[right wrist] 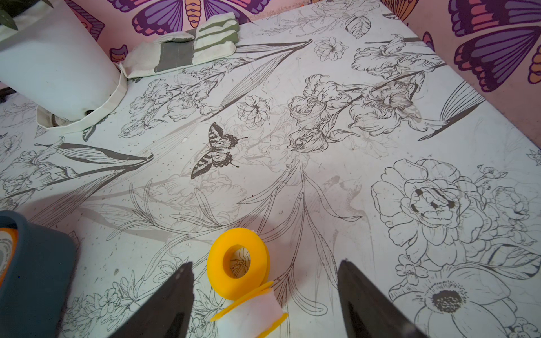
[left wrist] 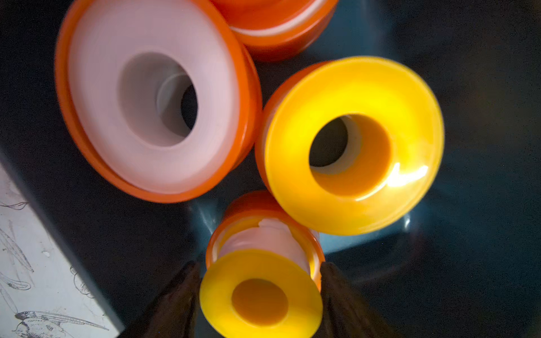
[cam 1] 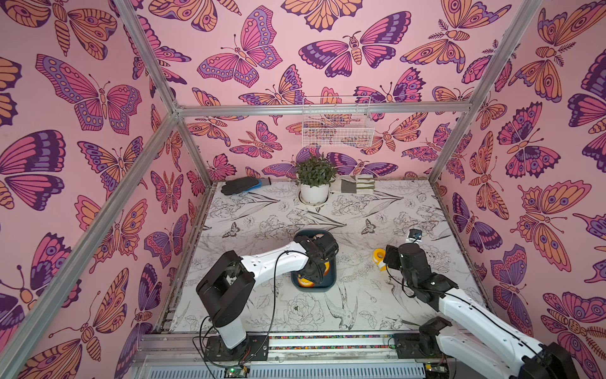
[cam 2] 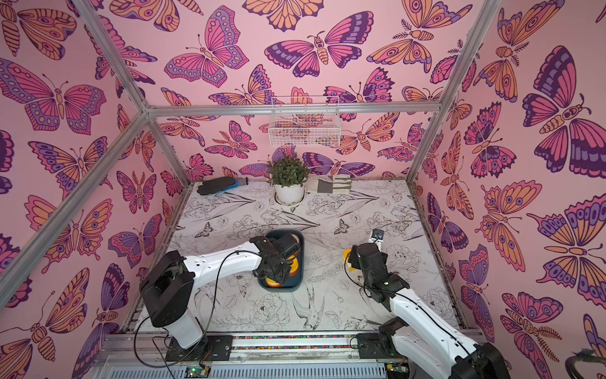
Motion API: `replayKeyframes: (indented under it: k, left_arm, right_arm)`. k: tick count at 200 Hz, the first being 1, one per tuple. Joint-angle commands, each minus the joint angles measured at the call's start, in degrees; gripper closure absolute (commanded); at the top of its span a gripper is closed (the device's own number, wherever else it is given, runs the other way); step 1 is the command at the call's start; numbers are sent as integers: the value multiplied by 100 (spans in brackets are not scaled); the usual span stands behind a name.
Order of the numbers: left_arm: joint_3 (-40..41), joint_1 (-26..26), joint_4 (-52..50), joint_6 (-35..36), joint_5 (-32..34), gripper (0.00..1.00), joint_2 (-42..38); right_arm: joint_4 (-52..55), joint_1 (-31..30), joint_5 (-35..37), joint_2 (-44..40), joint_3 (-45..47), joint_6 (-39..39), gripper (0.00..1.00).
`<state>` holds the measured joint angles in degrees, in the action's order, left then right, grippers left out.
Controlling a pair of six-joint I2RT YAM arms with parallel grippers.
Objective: Put the sealing tape into the storage box
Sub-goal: Place the sealing tape in the storage box.
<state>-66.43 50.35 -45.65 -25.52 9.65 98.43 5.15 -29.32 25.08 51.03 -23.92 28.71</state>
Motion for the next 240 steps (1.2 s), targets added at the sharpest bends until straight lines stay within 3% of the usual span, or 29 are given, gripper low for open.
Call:
replayKeyframes:
  k: [1,95,145,198,240]
  left_arm:
    - [87,-43,33,67,-47,27,100]
    - [-187,-43,-309,91,-8,19,-685]
    - [-276,-43,-744,144,66,18,-1975]
    - [307,-43,-1085,111,219,17,-3820]
    - [937,-44,-1094,25,288,16,-4681]
  right_arm:
    - [-14,23,10,-5,-209,33,19]
    - [4,23,2,9,-222,36,19]
    - [10,23,-31,61,-253,3,17]
    - [4,23,-34,56,-253,3,13]
    - [231,204,-516,385,-481,-10,10]
